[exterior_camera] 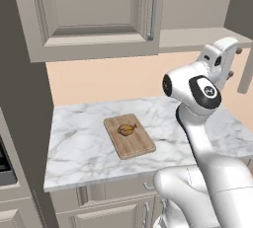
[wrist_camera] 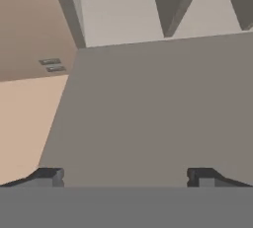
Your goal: Open the cabinet, retrieve the rolling pin, and place it next to the meat on the cutting board to prepare for tenderizing.
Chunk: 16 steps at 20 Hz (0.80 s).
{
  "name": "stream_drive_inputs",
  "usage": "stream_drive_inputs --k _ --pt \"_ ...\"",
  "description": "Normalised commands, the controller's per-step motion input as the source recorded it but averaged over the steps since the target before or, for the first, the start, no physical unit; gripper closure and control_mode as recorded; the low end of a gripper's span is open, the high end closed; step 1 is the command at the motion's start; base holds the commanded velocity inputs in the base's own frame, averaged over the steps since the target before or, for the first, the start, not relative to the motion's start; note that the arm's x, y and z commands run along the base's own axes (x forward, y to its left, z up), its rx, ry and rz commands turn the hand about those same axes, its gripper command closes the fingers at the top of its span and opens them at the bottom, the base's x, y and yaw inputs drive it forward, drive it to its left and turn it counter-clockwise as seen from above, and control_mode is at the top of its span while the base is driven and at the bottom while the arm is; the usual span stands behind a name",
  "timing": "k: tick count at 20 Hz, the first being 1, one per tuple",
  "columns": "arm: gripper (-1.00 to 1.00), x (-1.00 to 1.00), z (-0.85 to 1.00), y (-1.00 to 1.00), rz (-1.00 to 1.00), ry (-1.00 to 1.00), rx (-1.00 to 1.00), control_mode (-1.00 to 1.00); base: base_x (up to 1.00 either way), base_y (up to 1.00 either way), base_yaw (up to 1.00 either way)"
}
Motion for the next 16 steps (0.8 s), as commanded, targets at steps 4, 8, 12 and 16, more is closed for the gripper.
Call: stream_drive_inputs --k 4,8,12,16 --pt "-1.0 -0.02 0.03 -0.64 -0.16 0.0 0.0 -1.0 0.0 0.0 0.0" --pt "-1.0 -0.18 0.05 -0.8 -0.16 0.0 0.0 -1.0 0.0 0.0 0.0" --pt "-1.0 -0.21 0.05 -0.91 -0.17 0.0 0.0 -1.0 0.0 0.0 0.0" --pt "-1.0 -0.14 0.02 -0.94 -0.12 0.0 0.0 -1.0 0.0 0.0 0.0"
